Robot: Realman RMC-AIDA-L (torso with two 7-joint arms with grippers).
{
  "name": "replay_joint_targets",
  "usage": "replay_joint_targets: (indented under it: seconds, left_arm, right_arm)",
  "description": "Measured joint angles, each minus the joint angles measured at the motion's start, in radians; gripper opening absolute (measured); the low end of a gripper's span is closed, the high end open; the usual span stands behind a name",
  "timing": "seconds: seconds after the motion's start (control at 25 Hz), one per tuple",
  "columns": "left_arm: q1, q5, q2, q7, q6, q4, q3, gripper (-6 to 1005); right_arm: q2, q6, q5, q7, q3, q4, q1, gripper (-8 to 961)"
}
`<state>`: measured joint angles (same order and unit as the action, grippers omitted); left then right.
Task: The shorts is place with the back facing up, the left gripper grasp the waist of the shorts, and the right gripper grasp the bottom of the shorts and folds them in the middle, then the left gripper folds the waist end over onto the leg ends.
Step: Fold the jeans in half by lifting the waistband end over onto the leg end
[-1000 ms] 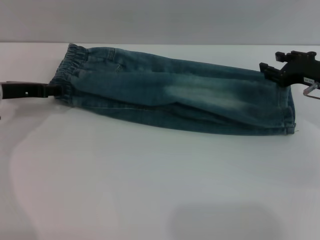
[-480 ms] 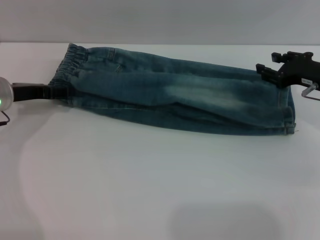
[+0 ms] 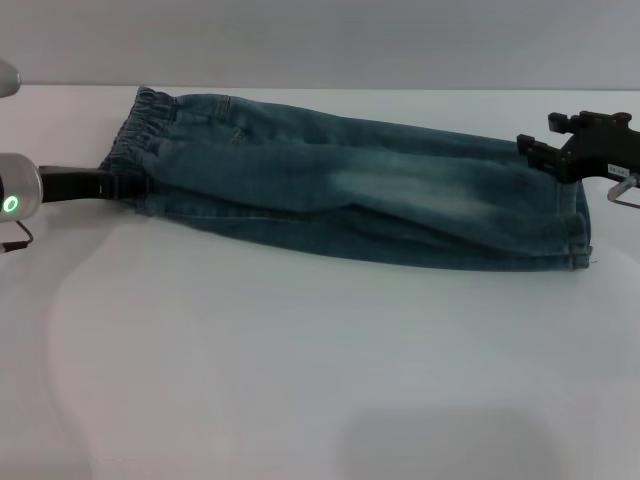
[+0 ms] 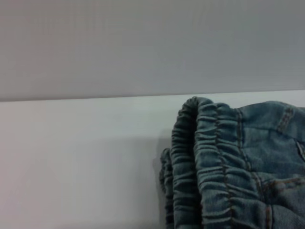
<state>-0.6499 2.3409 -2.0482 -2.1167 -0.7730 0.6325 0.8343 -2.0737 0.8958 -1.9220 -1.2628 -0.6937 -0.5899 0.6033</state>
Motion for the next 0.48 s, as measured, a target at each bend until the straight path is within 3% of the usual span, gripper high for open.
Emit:
replay_joint_targets:
  seconds: [0.48]
  left_arm:
    - [-0.018,0.0,-0.001,-0.004,-0.015,-0.023,0.0,817]
  right_arm:
    - [0.001,0.0,0.025,0.004,-0.006,-0.006,-0.017,508]
